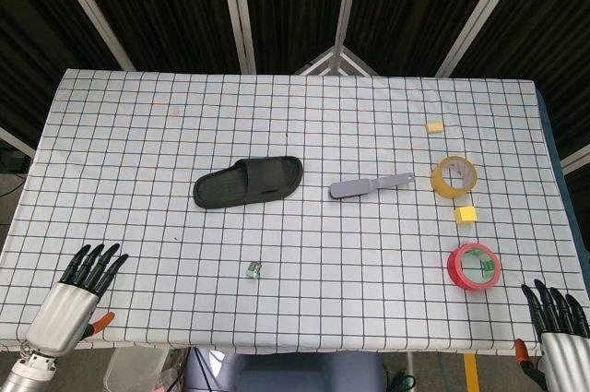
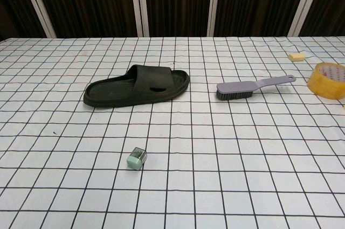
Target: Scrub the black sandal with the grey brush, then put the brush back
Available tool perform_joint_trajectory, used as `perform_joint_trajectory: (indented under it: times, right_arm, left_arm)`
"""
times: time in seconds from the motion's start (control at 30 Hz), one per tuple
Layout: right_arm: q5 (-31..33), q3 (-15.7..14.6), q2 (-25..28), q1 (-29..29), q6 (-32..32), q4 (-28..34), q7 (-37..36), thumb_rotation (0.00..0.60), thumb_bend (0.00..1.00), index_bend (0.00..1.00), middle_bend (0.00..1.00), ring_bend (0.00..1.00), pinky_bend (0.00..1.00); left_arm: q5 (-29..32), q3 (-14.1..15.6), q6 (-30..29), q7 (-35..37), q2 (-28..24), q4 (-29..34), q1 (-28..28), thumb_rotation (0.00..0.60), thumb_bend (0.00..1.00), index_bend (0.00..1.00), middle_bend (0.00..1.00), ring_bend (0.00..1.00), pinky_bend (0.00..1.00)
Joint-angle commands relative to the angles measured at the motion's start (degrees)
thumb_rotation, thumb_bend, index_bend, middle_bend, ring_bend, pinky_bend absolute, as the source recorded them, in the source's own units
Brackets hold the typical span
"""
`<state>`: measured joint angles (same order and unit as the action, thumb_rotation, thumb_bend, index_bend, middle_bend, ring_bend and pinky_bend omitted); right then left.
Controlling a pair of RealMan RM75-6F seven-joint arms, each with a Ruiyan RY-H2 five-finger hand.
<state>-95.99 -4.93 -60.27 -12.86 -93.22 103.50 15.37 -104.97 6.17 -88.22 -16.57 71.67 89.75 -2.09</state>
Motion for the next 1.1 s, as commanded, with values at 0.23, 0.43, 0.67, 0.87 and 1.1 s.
perform_joint_trajectory:
  times: [0.23,0.43,0.67,0.87,1.1]
  right_arm:
    - [0.9,1.1,-1.5,1.6,1.7,-0.6,0.6,0.6,0.47,0.0,0.0,0.0,0.06]
    - [-0.3,3.7,-3.3,5.3,4.0,-0.8,0.3,0.6,0.47,0.0,0.0,0.0,0.06]
    - [3.8,8.4,-5.1,13.2,13.9,2.2,7.1,0.6,0.47,0.0,0.0,0.0,0.06]
    - [11.6,13.5,-7.9,21.7,24.5,3.1,12.5,0.6,0.47,0.0,0.01,0.0,0.06]
    - [19.4,18.2,-13.0,30.6,33.5,-1.3,15.9,0.6,0.47,0.02,0.05,0.02,0.09]
  left_arm:
    - [1.8,-0.8,2.0,-0.2,0.6,0.1,-1.0,0.6,0.13,0.0,0.0,0.0,0.02]
    - [1.9,-1.2,1.1,-0.4,1.4,-1.3,-0.8,0.6,0.13,0.0,0.0,0.0,0.02]
    - [1.3,-1.7,-2.6,-0.2,1.3,-1.9,0.4,0.6,0.13,0.0,0.0,0.0,0.02]
    - [3.8,-2.7,-2.2,-0.9,1.5,-1.9,0.6,0.6,0.13,0.0,0.0,0.0,0.02]
    - [6.8,-4.2,-0.5,-2.0,1.8,-1.8,-0.1,0.6,0.13,0.0,0.0,0.0,0.02]
